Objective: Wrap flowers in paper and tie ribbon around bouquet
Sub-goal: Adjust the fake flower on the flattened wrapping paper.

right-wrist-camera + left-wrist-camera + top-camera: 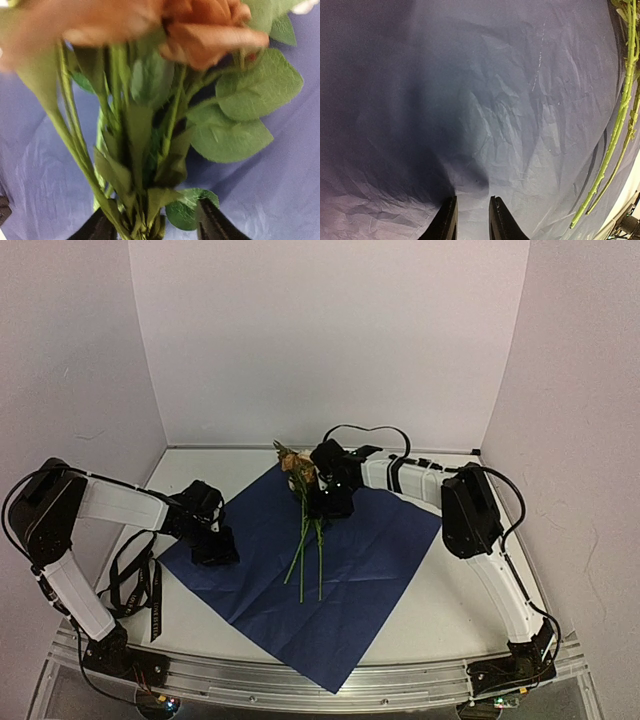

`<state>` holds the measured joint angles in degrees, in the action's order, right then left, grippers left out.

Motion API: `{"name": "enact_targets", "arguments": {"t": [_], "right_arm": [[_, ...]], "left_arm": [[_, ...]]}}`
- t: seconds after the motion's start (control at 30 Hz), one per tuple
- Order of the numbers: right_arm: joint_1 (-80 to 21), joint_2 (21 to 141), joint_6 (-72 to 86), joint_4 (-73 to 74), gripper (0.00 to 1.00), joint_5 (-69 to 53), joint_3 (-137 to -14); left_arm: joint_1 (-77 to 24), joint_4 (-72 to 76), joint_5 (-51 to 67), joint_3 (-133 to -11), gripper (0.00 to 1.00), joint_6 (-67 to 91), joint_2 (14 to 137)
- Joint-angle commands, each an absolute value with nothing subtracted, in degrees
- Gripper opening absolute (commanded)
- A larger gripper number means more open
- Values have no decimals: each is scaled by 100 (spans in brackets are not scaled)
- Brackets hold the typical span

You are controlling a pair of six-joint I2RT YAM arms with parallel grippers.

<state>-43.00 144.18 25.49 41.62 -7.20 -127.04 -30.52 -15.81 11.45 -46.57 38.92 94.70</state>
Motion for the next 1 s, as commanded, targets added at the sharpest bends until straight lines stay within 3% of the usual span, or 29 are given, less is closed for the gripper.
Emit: {"name": "enact_targets", "arguments": {"t": [0.0,0.3,0.67,0.97], "right_arm": [[-4305,13474,2535,4192,61,-781,-12292],[-4306,12226,2376,4260,77,-975,-11031],[-5156,10101,1511,4215,75,-1128,-8127],[-6844,9143,781,3999,74,-807,-6588]], "left_arm": [[-3018,-1752,1098,-4984,26,3777,9396],[-3015,-1908,1082,-5331,33,3612,9270],[-3023,-1928,1176,-5328,37,3705,8915],[-3030,-1825,1158,-4975,37,3798,8542]]}}
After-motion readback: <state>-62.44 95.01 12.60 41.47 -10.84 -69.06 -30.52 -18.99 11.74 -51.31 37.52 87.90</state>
